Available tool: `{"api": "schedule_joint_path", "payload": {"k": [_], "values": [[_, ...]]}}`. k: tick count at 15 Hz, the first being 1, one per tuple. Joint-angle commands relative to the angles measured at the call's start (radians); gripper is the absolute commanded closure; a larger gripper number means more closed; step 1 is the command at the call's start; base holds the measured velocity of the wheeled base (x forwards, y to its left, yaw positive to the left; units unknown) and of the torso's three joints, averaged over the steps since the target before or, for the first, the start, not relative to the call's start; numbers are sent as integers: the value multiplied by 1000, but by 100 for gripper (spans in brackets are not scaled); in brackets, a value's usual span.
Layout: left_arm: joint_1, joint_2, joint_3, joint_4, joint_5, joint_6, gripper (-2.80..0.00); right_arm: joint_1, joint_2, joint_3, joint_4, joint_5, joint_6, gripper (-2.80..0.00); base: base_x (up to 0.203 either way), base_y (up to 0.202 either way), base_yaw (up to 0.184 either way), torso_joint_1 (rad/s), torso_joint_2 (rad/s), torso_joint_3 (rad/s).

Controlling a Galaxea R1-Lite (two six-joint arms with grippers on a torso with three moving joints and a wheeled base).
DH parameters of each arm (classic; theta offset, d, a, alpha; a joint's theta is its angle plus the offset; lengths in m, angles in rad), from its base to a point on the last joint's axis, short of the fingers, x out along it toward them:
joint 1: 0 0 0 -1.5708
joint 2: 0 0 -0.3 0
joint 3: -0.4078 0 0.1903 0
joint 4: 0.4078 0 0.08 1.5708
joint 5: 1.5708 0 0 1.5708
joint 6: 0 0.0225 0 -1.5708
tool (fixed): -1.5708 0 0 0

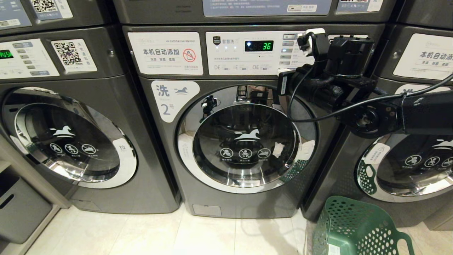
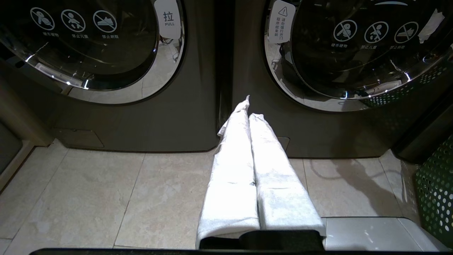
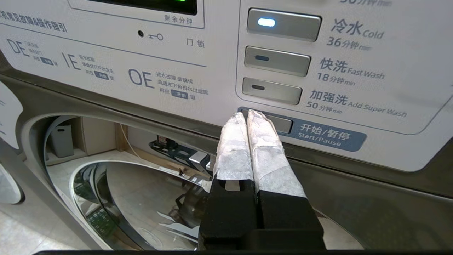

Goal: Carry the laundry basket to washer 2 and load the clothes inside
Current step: Press the washing machine switch

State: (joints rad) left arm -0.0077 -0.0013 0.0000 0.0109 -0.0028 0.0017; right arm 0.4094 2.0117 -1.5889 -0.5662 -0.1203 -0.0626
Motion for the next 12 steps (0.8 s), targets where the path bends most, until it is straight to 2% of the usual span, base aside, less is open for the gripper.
{"api": "schedule_joint_path", "payload": {"k": [1,12], "values": [[0,-2,2,0,0,0,0,-1,13,2,0,-10,2,0,0,0,0,0,0,0],[0,-2,2,0,0,0,0,-2,-69,55,1,-39,7,0,0,0,0,0,0,0]]}}
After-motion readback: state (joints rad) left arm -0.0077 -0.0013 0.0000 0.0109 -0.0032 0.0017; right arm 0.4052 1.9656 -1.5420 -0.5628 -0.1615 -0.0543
